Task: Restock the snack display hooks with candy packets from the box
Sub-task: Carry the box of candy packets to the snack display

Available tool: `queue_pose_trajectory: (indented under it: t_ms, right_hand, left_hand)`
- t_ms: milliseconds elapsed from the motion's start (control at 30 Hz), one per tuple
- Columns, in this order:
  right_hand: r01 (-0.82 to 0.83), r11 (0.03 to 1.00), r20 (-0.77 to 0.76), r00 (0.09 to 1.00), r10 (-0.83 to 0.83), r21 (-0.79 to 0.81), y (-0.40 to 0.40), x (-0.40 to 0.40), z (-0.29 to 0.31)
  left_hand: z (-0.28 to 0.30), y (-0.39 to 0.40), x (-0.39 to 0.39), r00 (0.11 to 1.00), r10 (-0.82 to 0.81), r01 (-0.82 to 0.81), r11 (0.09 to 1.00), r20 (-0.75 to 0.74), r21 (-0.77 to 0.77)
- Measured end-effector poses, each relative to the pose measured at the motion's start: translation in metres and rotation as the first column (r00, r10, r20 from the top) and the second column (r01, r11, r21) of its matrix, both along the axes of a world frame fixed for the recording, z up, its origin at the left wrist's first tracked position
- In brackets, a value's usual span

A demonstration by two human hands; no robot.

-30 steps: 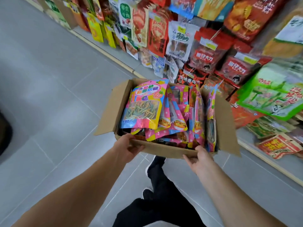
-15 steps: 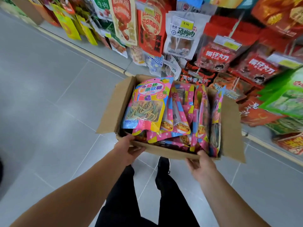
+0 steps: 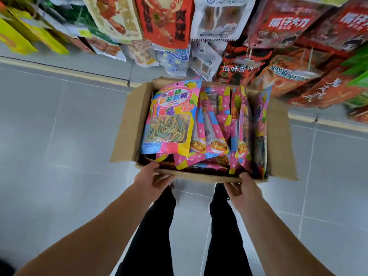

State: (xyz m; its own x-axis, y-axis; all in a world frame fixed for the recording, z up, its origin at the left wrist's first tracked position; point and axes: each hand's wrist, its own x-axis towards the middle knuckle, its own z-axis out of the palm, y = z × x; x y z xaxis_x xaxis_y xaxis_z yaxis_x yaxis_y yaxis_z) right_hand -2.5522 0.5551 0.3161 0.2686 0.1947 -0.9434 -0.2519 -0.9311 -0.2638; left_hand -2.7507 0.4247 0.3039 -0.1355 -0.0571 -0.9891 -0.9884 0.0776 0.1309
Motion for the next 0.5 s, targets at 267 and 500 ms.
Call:
queue_pose_trajectory:
  t_ms: [267,500]
  right_hand:
    - [0.064,0.997,0.047,0.997,-0.061,-0.052,-0.045,-0.049,-0.097]
    - [0.055,0.994,0.043,0.998,-0.051,-0.092,-0.062,-0.063,-0.199]
  left_hand:
    - [-0.086,-0.032,-0.052,0.995,-0.098,0.097,0.995,-0.004,-0.029]
    - [-0.189,-0.051,-0.064,0.996,-0.082,0.083,0.991,0.017,-0.103]
